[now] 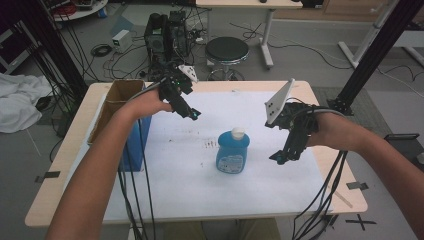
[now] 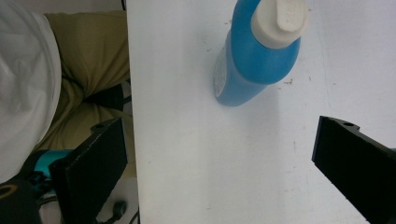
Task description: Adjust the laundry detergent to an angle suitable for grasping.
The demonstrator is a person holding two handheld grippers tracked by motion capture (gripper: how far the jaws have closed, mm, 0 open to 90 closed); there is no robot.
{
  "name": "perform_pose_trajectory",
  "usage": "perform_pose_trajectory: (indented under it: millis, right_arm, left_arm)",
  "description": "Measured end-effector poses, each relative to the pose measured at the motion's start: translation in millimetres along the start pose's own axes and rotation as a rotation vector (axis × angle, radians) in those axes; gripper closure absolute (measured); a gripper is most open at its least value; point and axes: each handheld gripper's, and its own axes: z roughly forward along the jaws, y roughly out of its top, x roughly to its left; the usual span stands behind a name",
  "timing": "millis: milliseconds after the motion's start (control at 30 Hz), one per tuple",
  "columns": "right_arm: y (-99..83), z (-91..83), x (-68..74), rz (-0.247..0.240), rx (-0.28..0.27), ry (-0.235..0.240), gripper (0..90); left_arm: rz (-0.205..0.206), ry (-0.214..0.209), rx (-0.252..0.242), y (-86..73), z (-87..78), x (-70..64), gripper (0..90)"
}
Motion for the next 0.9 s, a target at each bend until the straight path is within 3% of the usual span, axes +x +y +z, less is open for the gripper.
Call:
perform_pose_trajectory:
  millis: [67,100,133,367,633,900]
  right_arm:
    - [-0.4,0.3,-1.2,0.0,-0.003,-0.001,2.6]
    - [-0.4,0.3,-1.4,0.004,-0.001,0.0,2.6]
    - [-0.4,0.3,-2.1,0.001,-0.001,0.002,2.6]
    - [-2.1,0.5,-4.7,0.006,-0.003,0.005,2.6]
    - [-1.8,0.7,-6.2,-0.002,-0.009,0.012,2.6]
    - [-0.1,1.3,-6.6,0.0,-0.006,0.014,2.6]
  left_arm:
    - [0.002,0.004,0.02,2.9,3.1,-0.4,7.3]
    - [0.026,0.009,0.041,4.6,3.2,1.1,7.3]
    - [0.017,0.012,0.031,5.5,5.3,0.0,7.3]
    - [0.106,0.016,0.103,13.8,7.7,2.7,7.3]
    - [0.129,-0.005,0.123,14.5,11.0,0.9,7.3]
    - [0.12,-0.016,0.112,13.2,11.2,1.0,7.3]
